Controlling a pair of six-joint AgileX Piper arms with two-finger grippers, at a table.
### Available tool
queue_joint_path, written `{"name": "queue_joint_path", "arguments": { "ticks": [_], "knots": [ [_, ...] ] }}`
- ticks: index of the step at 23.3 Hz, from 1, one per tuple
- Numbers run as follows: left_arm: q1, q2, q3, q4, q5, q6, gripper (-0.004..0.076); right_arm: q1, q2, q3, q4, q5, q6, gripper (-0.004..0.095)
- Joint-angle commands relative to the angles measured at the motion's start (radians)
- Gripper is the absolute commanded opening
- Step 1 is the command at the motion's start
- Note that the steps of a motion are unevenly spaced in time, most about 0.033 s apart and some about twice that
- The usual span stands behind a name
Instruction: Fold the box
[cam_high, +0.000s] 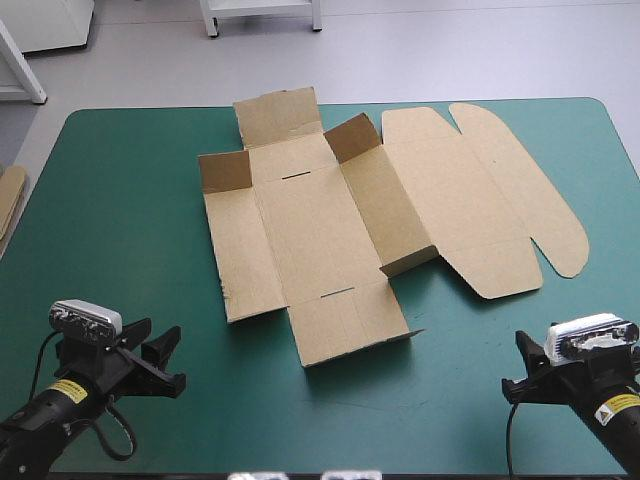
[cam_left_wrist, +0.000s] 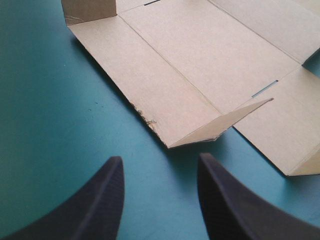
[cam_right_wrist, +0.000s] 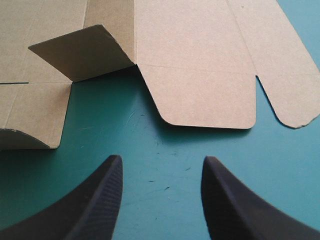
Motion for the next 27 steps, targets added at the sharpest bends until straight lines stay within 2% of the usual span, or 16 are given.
{"name": "queue_joint_path", "arguments": {
  "ticks": [1,3,9,13,17,19,22,24,27],
  "knots": [
    [-0.004,0.038,-0.025,-0.024,-0.051,-0.043,0.0341,0.002,0.014,-0.028,-0.001,-0.070,-0.007,0.0459],
    [-0.004,0.062,-0.025,-0.024,-0.061,-0.067,0.0345,0.002,0.014,-0.028,-0.001,-0.070,-0.007,0.0459],
    [-0.004,0.219,-0.034,-0.024,-0.178,-0.178,0.0466,0.002,0.014,-0.030,-0.001,-0.080,-0.007,0.0459],
    [-0.004,0.367,-0.072,-0.024,-0.227,-0.230,0.0467,0.002,0.014,-0.030,-0.001,-0.102,-0.007,0.0459],
    [0.021,0.595,-0.168,-0.052,-0.266,-0.251,0.0467,0.002,0.014,-0.032,-0.001,-0.134,-0.007,0.0459],
    [0.073,0.700,-0.223,-0.177,-0.255,-0.148,0.0467,0.002,0.014,-0.032,-0.001,-0.134,-0.007,0.0459],
    [0.201,0.850,-0.271,-0.487,-0.190,0.123,0.0467,0.002,0.014,-0.032,-0.001,-0.133,-0.007,0.0459],
    [0.281,0.928,-0.272,-0.692,-0.075,0.302,0.0467,0.002,0.014,-0.032,-0.001,-0.133,-0.007,0.0459],
    [0.335,1.030,-0.272,-0.841,0.069,0.434,0.0467,0.002,0.014,-0.032,-0.001,-0.131,-0.007,0.0459]
  ]
}}
